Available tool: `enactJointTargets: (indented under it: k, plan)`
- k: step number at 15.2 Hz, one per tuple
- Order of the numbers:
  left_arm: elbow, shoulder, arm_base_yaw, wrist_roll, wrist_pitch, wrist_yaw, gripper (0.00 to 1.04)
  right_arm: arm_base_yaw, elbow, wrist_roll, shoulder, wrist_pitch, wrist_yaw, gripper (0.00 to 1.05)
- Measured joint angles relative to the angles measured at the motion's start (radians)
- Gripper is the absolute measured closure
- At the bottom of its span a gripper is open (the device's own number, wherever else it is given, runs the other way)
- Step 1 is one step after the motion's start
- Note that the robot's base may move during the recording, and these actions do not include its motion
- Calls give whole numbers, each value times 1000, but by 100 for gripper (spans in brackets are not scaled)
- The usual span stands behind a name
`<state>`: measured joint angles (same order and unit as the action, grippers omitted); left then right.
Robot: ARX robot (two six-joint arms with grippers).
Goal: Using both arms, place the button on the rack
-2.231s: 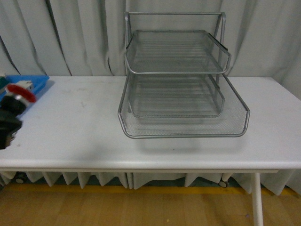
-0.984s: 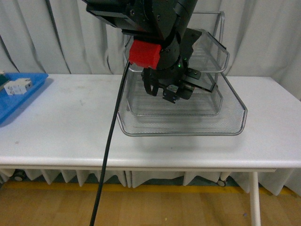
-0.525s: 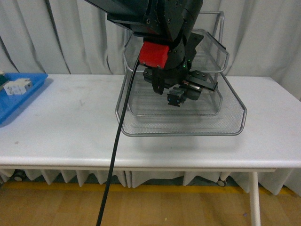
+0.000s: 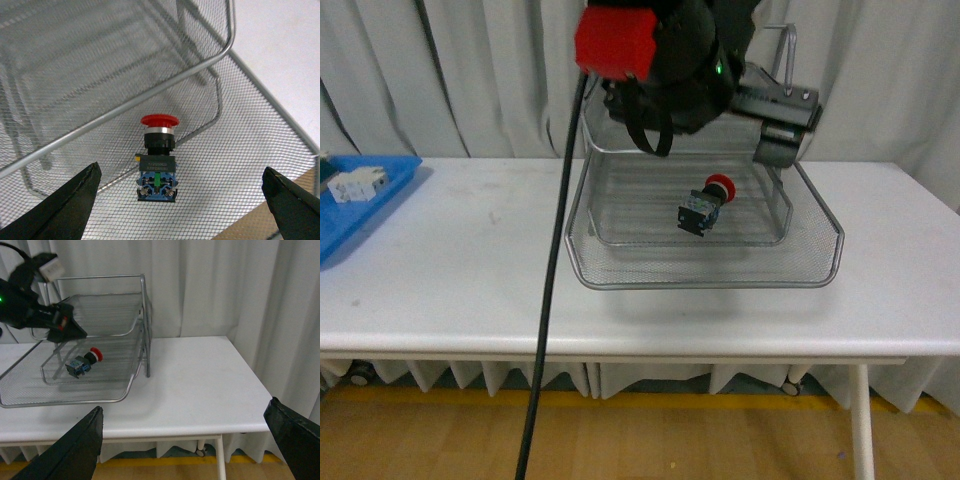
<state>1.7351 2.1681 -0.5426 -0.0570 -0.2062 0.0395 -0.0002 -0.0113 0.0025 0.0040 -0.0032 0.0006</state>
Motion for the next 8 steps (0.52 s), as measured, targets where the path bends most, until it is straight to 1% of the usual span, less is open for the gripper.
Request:
enactJointTargets:
  k: [2, 4, 6, 7, 8]
  plan:
    - [-175, -152, 0, -11, 164, -51, 7, 0, 0, 0, 0, 0, 0, 6]
    - [-385, -330, 5, -38, 302, -47, 7, 0, 0, 0, 0, 0, 0, 6]
    - [-577, -514, 39, -55, 374, -40, 7, 0, 0, 0, 0, 0, 0, 6]
    - [-701, -618, 68, -45, 502, 38, 11, 0, 0, 0, 0, 0, 0, 6]
    - [-846, -721, 114, -2, 698, 216, 23, 0, 0, 0, 0, 0, 0, 6]
